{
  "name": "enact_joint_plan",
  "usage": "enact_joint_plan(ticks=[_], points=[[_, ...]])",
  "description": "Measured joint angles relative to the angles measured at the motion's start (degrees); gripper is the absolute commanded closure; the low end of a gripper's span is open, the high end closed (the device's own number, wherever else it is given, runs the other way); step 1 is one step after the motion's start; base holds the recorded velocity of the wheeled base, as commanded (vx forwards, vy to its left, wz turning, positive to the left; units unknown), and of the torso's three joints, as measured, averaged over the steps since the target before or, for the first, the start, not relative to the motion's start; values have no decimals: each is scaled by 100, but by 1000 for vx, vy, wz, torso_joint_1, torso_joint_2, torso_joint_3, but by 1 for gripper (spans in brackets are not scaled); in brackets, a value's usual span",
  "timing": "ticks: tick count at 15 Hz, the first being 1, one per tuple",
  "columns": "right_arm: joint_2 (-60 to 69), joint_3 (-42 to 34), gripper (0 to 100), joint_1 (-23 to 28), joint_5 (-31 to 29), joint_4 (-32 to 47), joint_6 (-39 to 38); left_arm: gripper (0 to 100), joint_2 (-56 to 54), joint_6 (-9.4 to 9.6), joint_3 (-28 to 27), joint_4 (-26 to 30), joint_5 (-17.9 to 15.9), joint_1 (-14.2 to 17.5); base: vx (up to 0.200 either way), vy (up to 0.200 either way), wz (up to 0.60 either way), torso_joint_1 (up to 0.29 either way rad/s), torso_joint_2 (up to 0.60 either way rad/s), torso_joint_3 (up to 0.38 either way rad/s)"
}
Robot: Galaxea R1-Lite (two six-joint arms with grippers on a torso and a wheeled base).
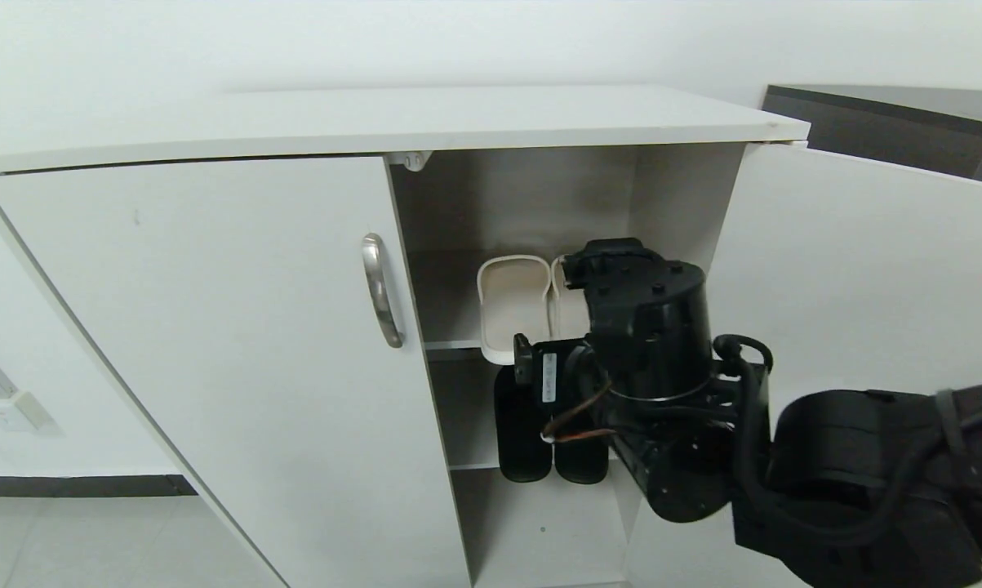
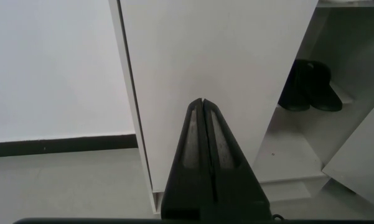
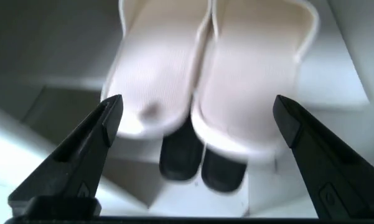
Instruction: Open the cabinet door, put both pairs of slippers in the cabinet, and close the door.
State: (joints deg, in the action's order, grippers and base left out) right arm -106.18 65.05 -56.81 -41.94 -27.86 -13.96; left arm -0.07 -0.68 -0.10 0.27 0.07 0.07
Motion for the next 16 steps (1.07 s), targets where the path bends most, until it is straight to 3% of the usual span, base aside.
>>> enact_joint_plan(ticks=[1,2,8,16], points=[[188,-325,0,-66,89,-140,22,100,0,0,0,0,0,0,0,0,0,0,0,0],[358,-605,100,-121,206,-224,35,100,0,0,0,0,0,0,0,0,0,0,0,0],[699,-1152,100,-358,540,-395,68,100,0,9,0,0,-7,-2,0,0,0,0,0,0],[655,-1246,100,-485,556,-446,61,100,0,9,0,-2,-7,0,0,0,0,0,0,0]])
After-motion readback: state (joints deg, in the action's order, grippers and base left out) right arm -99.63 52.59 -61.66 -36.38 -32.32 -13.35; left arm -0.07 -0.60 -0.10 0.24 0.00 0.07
